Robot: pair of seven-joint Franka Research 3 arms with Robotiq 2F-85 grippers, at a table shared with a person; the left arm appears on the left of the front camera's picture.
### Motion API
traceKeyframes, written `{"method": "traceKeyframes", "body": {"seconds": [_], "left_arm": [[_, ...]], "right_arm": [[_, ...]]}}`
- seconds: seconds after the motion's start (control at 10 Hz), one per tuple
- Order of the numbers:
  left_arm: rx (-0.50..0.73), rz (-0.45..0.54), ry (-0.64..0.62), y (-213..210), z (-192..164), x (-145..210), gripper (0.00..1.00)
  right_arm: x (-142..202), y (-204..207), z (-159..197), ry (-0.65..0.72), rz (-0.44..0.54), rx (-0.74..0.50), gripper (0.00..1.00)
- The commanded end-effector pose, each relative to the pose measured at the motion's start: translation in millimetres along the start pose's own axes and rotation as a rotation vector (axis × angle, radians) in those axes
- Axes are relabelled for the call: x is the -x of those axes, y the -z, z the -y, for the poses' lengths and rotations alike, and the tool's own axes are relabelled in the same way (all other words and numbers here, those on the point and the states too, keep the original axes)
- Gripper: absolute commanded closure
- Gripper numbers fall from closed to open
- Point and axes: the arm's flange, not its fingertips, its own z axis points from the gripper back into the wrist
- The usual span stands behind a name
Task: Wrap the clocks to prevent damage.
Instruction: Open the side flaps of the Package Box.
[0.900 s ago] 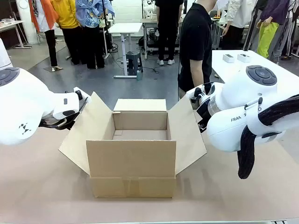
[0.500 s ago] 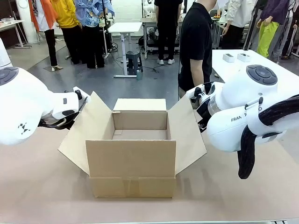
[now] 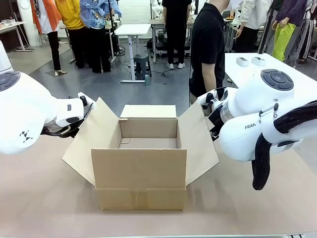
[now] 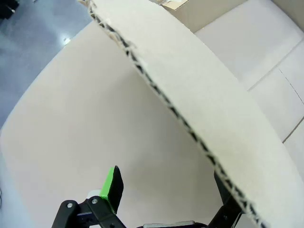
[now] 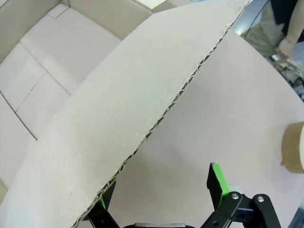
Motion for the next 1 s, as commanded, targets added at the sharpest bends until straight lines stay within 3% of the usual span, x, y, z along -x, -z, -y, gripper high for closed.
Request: {"method": "traceKeyframes", "body": {"seconds": [0.0,0.4,0.5,0.9], "left_arm": [[0.000,0.000,0.000,0.0,-0.1,0.0,0.00],[0.000,0.000,0.000,0.0,0.0,0.0,0.00],[-0.098,0.045,0.044,-24.1,-10.4,1.0,0.00],[-0.125,0.093,0.131,-143.1,-44.3,-7.1,0.00]], "right_arm": [[0.0,0.0,-0.1,0.000,0.000,0.000,0.00],[0.0,0.0,0.0,0.000,0.000,0.000,0.00],[-1.8,-19.7,-2.7,-0.015,-0.007,0.094,0.00],[-7.8,-159.3,-0.6,-0.002,0.019,0.181,0.00]]}}
